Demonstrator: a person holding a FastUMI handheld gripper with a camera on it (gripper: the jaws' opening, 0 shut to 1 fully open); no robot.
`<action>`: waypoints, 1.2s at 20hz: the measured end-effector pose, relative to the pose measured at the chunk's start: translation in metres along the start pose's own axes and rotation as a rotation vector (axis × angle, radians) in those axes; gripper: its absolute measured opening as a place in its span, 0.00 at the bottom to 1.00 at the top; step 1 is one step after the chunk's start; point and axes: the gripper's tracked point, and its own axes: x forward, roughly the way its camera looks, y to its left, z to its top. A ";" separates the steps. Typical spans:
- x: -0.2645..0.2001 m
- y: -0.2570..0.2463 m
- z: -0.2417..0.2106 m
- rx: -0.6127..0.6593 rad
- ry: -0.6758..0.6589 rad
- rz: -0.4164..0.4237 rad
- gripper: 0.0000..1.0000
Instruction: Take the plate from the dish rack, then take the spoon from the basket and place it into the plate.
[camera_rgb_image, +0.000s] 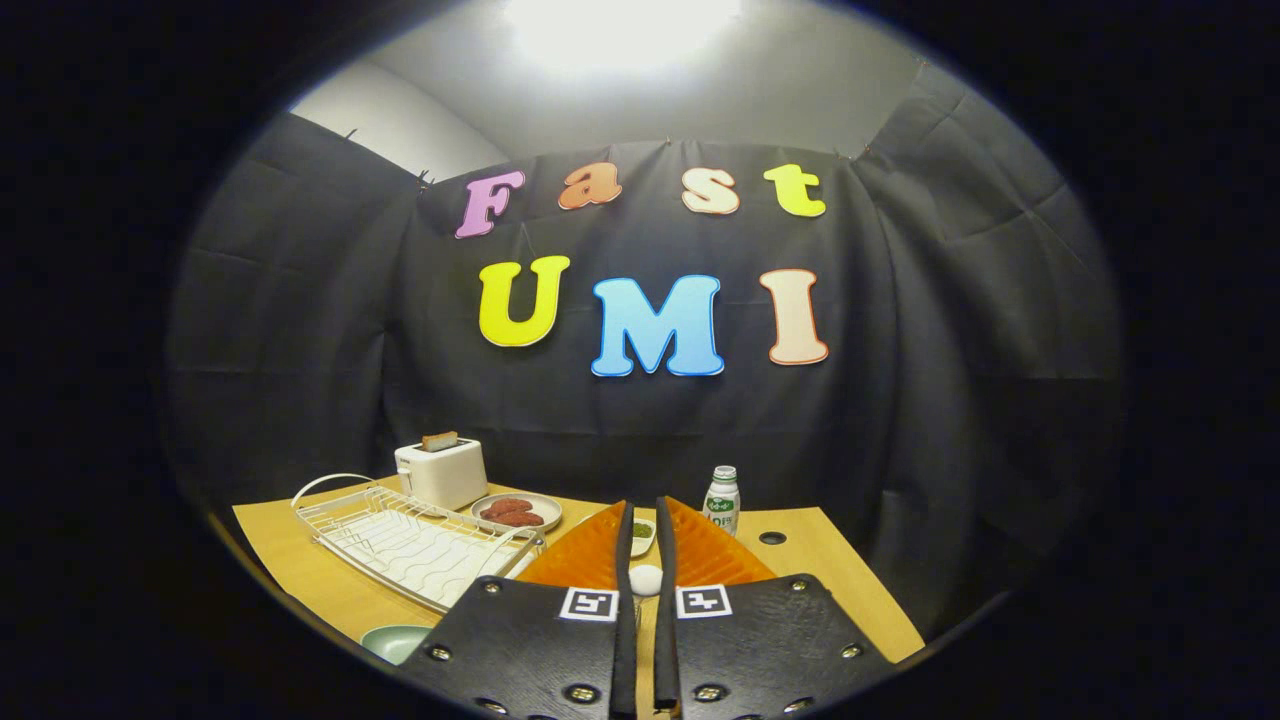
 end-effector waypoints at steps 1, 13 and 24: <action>-0.005 0.000 0.006 0.000 0.001 -0.004 0.07; -0.054 0.039 -0.001 -0.043 0.121 0.107 0.07; -0.064 0.126 -0.036 -0.039 0.210 0.246 0.07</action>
